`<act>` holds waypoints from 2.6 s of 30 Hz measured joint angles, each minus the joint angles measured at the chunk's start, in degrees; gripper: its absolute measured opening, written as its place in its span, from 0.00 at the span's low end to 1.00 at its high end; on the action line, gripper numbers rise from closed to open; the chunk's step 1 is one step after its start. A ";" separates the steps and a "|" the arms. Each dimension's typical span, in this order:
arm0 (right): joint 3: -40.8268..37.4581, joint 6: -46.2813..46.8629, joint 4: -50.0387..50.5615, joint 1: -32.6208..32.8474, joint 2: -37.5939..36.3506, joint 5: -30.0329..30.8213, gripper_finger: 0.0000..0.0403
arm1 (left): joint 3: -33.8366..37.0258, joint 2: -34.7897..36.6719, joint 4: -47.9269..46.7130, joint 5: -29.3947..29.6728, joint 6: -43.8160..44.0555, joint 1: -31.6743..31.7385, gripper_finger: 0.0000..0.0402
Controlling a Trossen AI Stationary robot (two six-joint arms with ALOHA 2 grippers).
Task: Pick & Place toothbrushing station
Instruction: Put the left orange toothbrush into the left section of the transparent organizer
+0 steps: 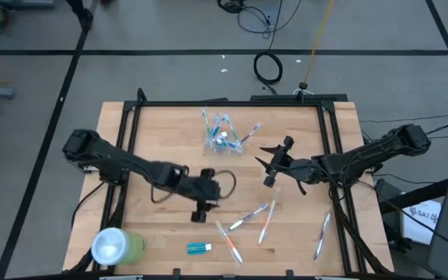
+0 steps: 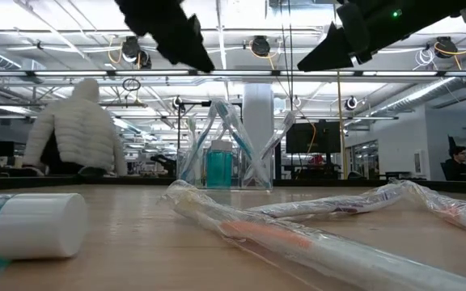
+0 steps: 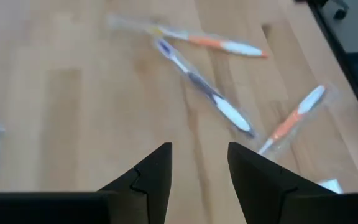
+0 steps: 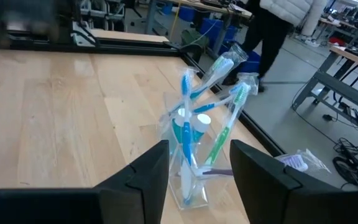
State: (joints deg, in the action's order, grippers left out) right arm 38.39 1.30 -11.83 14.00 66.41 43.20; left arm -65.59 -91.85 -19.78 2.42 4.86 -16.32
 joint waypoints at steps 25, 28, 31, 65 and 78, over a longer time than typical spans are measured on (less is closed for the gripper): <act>-1.28 1.09 -0.77 -0.02 0.01 0.00 0.39 | 0.36 -16.79 9.15 -11.56 2.96 -2.82 0.41; -1.28 1.09 -0.74 -0.02 0.02 0.00 0.39 | 0.34 -16.76 9.90 -10.95 0.36 -2.75 0.41; -1.28 1.09 -0.76 -0.02 0.00 0.00 0.40 | 0.36 -16.51 9.25 -9.91 -1.58 -2.59 0.41; -1.26 1.05 -0.29 -0.02 0.02 0.00 0.39 | 0.34 -20.11 6.26 -17.44 -7.76 0.53 0.19; -1.26 1.05 -0.31 -0.02 0.02 0.00 0.39 | 0.44 -18.37 2.36 -14.40 -8.26 0.81 0.02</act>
State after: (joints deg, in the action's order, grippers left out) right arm 37.12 2.35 -12.14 13.98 66.43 43.20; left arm -65.15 -110.22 -17.42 -11.98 -3.40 -15.51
